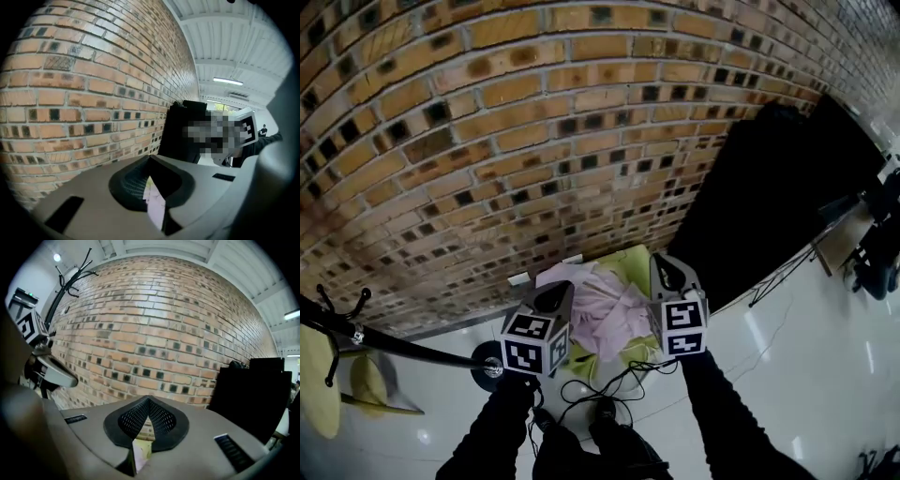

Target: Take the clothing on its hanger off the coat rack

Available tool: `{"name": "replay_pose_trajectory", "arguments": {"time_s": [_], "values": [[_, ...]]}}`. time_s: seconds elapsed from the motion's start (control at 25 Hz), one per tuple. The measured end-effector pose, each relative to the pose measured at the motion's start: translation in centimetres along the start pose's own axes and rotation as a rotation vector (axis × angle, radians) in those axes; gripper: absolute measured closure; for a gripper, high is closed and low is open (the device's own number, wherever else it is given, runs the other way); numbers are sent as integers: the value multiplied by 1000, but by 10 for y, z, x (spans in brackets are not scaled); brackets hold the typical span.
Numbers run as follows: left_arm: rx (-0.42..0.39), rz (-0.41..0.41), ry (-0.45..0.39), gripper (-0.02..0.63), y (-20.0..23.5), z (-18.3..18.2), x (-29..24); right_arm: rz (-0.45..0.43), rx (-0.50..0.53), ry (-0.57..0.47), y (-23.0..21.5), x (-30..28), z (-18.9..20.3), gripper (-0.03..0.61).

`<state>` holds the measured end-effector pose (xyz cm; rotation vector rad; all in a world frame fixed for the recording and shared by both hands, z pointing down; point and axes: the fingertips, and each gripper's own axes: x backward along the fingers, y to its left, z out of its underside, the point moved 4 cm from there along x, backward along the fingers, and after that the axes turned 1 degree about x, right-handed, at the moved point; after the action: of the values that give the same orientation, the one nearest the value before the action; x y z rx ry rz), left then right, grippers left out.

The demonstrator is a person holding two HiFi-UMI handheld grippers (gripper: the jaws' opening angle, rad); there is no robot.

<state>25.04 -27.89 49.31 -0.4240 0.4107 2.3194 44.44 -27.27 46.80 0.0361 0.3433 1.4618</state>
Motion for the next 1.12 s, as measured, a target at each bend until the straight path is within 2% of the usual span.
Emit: {"name": "replay_pose_trajectory", "arguments": {"time_s": [0.16,0.28,0.6,1.12], "values": [[8,37,-71,614,-16,-37,28,-57,-17,-20,15,27,-50,574],[-6,47,-91,614,-25,-50,42,-113,-53,-33,28,42,-65,574],[-4,74,-95,614,-46,-58,60,-187,-183,-59,44,76,-79,574],[-27,71,-104,614,-81,-59,66,-247,-171,-56,39,98,-80,574]]}}
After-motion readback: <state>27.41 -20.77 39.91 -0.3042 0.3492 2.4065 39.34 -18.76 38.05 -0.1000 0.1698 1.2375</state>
